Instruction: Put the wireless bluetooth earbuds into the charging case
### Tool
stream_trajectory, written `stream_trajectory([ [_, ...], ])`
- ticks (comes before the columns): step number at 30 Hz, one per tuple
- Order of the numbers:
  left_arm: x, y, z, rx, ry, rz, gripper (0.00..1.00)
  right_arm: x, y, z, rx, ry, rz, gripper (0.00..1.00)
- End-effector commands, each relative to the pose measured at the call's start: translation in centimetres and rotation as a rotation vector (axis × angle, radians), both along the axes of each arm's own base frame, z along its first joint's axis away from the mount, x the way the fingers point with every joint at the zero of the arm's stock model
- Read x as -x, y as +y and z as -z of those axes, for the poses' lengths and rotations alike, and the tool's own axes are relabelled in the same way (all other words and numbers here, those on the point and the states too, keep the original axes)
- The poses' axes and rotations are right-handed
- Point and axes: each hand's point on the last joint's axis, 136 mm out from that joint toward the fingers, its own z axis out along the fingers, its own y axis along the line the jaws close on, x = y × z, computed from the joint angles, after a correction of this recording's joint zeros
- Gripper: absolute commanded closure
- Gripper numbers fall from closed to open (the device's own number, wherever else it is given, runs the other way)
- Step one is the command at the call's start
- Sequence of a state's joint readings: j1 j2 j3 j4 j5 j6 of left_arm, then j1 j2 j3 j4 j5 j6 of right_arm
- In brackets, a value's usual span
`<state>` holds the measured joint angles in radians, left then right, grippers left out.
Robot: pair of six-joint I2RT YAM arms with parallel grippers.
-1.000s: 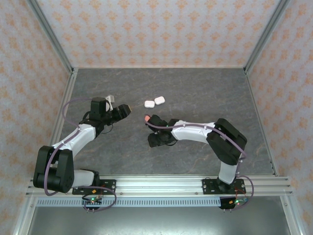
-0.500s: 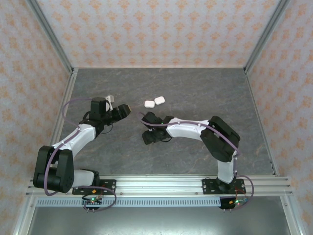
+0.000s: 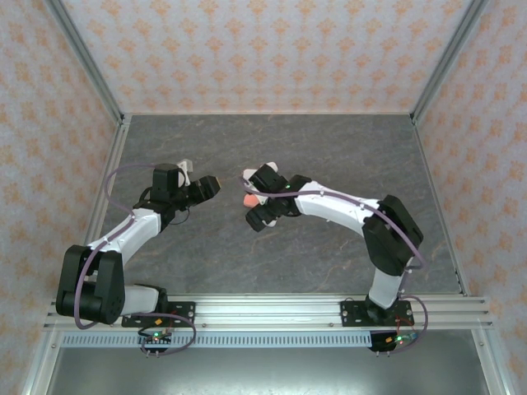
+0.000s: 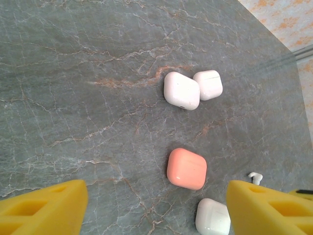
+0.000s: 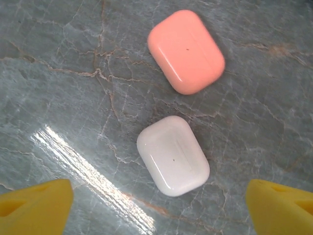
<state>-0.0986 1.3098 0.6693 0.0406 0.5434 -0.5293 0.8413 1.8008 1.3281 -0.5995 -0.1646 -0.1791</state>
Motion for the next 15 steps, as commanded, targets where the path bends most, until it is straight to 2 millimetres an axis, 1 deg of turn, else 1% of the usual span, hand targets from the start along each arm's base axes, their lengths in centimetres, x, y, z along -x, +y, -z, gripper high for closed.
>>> stream_trajectory([
  [1,0.2,-0.4,-1.4,-0.007,-0.028,0.028,0.25,0.2,-0.1,2.0,0.1,0.024,-0.12,0.03],
  [4,0.4,-0.4,-1.2,-0.011,-0.022,0.028,0.25,0.0,0.2,3.2,0.116,0.049,-0.142,0.01],
  [10,0.5,-0.3,-1.2,-0.016,-0.018,0.029,0.25,-0.4,0.0,5.2,0.135,0.093,-0.131,0.01],
  [15,0.5,-0.3,-1.0,-0.018,-0.015,0.029,0.25,0.0,-0.5,6.5,0.157,0.132,-0.111,0.1],
])
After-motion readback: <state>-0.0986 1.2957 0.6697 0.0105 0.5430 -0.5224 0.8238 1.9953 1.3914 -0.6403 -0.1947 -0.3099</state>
